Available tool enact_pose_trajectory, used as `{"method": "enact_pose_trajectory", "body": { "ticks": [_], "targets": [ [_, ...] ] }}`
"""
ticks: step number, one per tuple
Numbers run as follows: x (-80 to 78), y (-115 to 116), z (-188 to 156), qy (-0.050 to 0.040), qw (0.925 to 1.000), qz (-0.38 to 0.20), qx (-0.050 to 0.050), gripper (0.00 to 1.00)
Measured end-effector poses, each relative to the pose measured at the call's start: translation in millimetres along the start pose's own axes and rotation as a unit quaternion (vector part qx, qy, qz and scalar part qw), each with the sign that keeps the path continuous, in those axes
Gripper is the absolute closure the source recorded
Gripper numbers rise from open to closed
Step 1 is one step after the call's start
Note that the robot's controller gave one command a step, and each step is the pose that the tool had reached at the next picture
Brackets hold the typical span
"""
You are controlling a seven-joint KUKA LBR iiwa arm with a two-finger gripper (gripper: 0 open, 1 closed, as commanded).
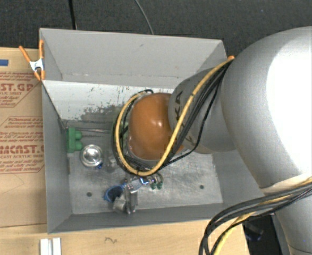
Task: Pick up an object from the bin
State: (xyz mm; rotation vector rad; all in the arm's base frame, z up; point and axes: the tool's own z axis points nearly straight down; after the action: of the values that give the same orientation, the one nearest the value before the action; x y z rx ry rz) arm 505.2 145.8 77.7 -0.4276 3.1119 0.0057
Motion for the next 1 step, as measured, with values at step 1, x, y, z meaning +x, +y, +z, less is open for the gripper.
{"method": "enact_pose_trajectory", "body": {
  "ticks": [1],
  "targets": [
    [0.3,-3.7,-0.5,0.0002,1.0000,0.003,0.001,1.00]
  ]
}}
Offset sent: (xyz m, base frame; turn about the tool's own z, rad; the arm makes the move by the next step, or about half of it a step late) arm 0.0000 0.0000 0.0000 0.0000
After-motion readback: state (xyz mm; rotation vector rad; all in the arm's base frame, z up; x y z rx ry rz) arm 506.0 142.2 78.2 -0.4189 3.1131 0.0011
